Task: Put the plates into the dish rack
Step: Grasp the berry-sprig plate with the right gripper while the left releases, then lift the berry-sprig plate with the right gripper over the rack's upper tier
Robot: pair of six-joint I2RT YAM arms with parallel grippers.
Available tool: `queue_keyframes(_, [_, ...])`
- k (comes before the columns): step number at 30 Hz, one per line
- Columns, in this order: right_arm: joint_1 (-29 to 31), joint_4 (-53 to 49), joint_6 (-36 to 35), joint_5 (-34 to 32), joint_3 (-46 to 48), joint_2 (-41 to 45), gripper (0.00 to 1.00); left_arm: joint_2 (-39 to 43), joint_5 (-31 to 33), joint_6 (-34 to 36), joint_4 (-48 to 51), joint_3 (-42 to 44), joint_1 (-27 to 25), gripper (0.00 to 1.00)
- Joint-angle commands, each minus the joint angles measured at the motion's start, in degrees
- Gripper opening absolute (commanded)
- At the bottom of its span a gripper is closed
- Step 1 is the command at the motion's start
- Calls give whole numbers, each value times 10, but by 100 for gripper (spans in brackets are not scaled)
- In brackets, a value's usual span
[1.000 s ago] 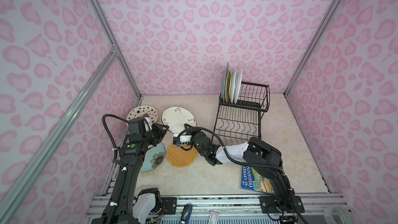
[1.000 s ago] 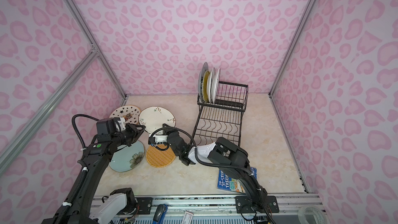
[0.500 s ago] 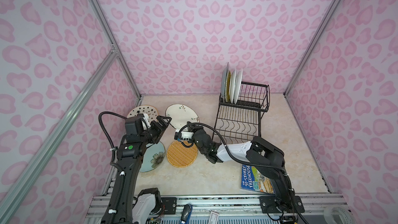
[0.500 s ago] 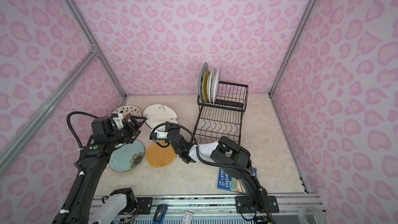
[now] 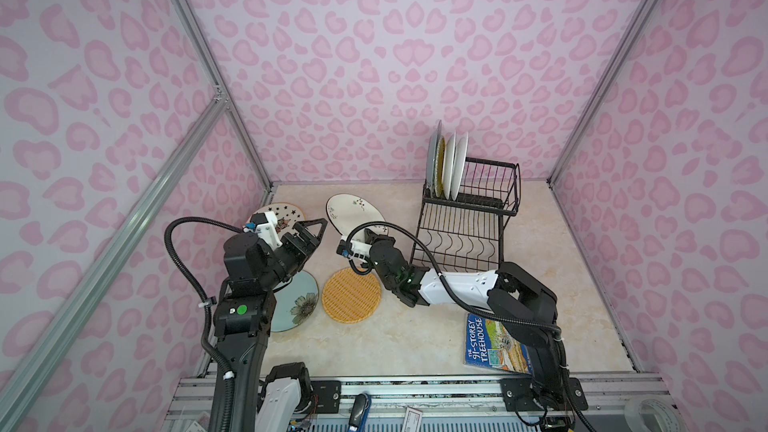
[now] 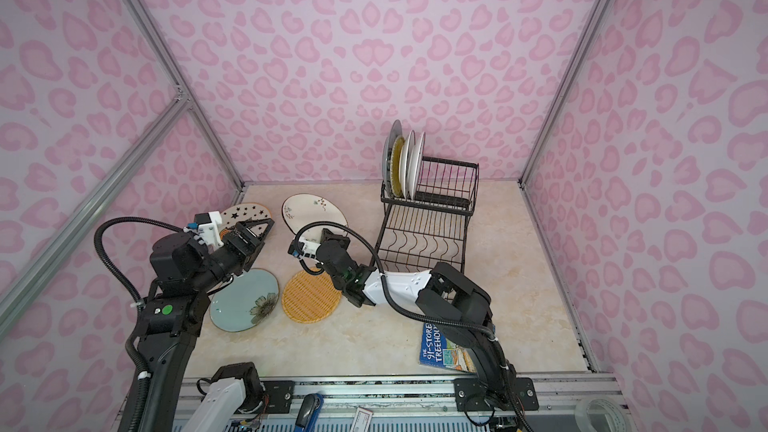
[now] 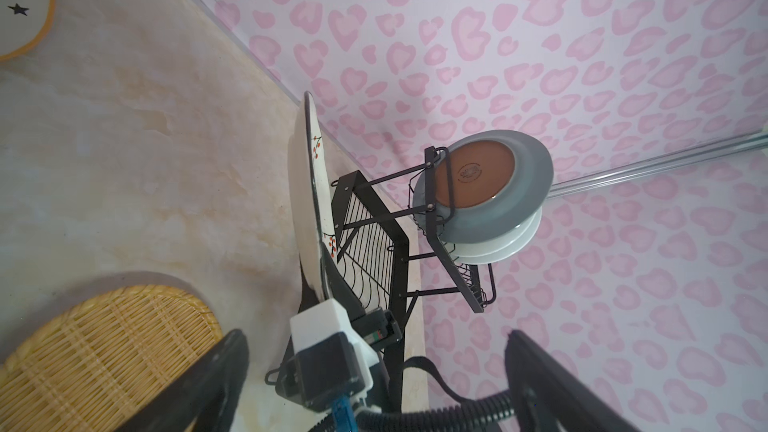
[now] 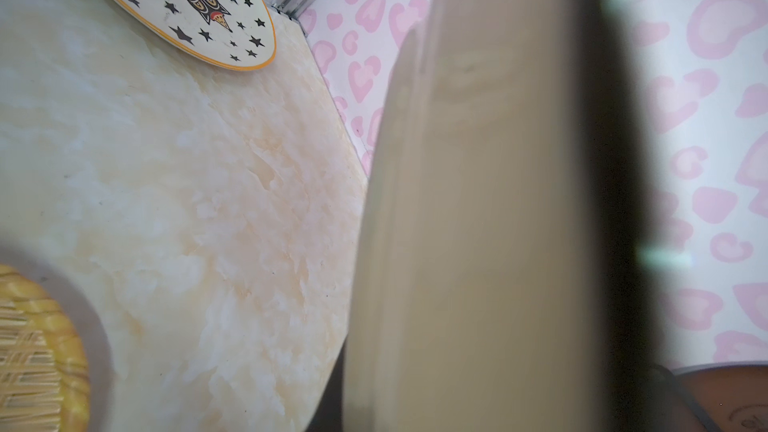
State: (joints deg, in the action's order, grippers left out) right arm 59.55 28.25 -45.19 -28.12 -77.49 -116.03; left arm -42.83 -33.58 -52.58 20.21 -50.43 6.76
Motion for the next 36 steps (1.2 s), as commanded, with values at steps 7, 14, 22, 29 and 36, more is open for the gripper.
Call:
queue_keyframes(7, [18,-64,96,-16,-34,57,0,97,6,54,67,18,4,98])
queue_keyframes(14, [34,-154,152,9,-91,118,0,166,47,127,143,0,4,97])
queue_keyframes(22, [55,-267,231,35,-162,194,0,240,77,171,150,29,4,97])
queue_keyframes(29, [55,-379,313,75,-243,245,0,242,64,201,110,66,4,97])
queue_keyframes(36, [54,-523,381,109,-408,237,0,121,-38,195,16,62,3,97])
